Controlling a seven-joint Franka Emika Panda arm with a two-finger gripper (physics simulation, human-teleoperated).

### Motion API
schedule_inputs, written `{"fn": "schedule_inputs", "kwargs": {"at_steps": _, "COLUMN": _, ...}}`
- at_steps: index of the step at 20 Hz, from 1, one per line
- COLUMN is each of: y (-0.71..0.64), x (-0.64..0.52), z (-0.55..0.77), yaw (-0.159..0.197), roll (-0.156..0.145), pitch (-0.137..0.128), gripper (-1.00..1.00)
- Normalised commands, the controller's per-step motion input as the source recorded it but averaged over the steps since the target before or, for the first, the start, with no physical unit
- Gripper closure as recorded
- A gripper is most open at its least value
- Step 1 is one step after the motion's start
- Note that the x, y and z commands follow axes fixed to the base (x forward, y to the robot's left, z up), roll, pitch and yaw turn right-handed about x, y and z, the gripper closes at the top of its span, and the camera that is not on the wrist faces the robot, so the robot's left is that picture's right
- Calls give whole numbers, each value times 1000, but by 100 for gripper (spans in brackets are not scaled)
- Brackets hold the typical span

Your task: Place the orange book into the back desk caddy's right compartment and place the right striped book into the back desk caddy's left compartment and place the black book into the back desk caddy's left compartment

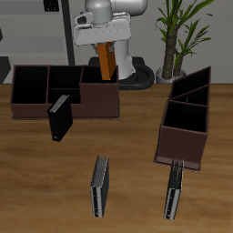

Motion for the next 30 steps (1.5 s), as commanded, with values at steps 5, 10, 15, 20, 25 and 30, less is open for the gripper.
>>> {"fn": "schedule_inputs", "kwargs": {"at_steps": 5, "y": 6, "x": 143, "z": -284, "yaw": 20, "roll": 5, "pitch": 63, "gripper": 100}}
{"fn": "schedule_inputs", "kwargs": {"at_steps": 10, "y": 47, "x": 143, "z": -298, "yaw": -1, "roll": 52, "pitch": 86, "gripper": 100}}
{"fn": "schedule_inputs", "kwargs": {"at_steps": 15, "y": 44, "x": 66, "z": -153, "yaw": 13, "roll": 14, "pitch": 53, "gripper": -100}}
{"fn": "schedule_inputs", "kwargs": {"at_steps": 20, "y": 53, "x": 10, "z": 54, "yaw": 21, "roll": 19, "pitch": 11, "gripper": -100}}
{"fn": "schedule_inputs", "kwargs": {"at_steps": 25, "y": 30, "x": 7, "z": 159, "yaw": 8, "roll": 2, "pitch": -11, "gripper": -100}}
{"fn": "schedule_inputs", "kwargs": {"at_steps": 30, "y": -156, "x": 87, "z": 412, "yaw": -14, "roll": -50, "pitch": -50, "gripper": -100}}
